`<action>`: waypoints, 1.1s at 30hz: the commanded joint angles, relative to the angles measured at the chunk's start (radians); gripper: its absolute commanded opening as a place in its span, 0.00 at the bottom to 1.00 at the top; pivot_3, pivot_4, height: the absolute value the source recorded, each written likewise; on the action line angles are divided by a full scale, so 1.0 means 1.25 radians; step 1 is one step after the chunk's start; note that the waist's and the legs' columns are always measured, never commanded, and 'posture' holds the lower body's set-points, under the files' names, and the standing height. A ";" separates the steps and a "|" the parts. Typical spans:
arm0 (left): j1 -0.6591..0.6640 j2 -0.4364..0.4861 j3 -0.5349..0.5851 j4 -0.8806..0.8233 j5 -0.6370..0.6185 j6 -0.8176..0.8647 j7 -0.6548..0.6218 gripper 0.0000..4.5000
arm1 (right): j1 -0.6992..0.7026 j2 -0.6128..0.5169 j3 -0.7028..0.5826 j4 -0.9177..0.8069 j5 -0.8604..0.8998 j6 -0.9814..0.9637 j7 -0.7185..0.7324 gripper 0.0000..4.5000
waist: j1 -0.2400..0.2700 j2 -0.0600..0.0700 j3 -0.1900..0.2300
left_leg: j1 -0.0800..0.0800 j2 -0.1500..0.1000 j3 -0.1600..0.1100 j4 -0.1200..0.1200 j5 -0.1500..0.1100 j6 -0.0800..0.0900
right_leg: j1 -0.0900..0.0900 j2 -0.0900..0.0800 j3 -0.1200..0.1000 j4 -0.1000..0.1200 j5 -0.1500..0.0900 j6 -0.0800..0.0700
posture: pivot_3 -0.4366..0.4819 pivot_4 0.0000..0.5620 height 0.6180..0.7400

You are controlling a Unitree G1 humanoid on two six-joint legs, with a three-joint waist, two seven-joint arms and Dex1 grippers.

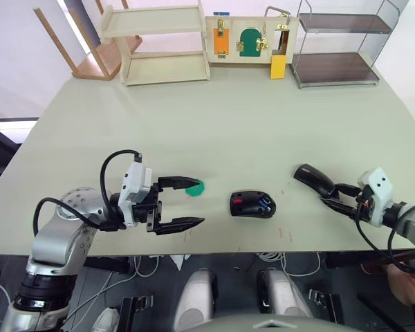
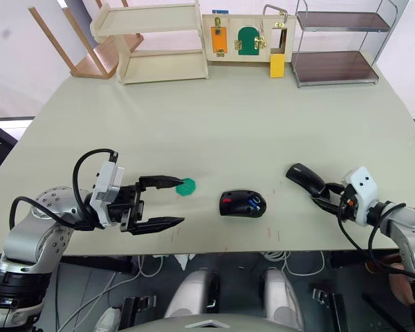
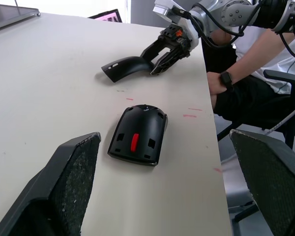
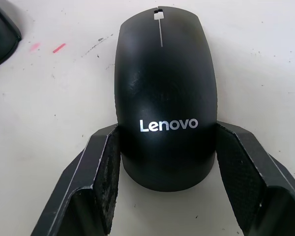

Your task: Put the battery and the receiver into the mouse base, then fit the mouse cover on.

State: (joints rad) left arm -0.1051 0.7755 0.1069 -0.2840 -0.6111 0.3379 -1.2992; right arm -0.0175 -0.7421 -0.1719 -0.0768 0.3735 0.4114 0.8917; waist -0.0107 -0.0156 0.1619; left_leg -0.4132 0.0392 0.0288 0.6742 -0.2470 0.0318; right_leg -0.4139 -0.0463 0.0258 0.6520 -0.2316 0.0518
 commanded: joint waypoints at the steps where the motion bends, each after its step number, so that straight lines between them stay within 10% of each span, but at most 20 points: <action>1: -0.004 0.006 0.006 0.001 -0.004 -0.014 -0.010 1.00 | -0.027 -0.039 -0.013 -0.072 0.032 0.014 0.042 0.56 | -0.001 0.001 0.001 | 0.000 0.000 0.000 0.000 0.000 0.000 | 0.000 0.000 0.000 0.000 0.000 0.000 | 0.48 0.27 1.00; 33: -0.021 0.036 0.004 0.069 0.007 -0.073 -0.125 1.00 | -0.472 -0.087 0.491 -0.331 -0.046 0.393 0.101 0.56 | -0.001 0.001 0.003 | -0.002 0.000 -0.005 -0.004 0.000 0.000 | -0.001 -0.001 -0.002 -0.007 0.001 -0.002 | 0.48 0.27 1.00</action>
State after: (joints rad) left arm -0.1221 0.8088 0.1070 -0.1841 -0.5914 0.2545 -1.4445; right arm -0.5917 -0.8533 0.4514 -0.4689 0.3250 0.8965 1.0224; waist -0.0116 -0.0140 0.1654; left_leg -0.4161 0.0396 0.0229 0.6693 -0.2472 0.0316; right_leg -0.4153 -0.0476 0.0225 0.6438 -0.2299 0.0494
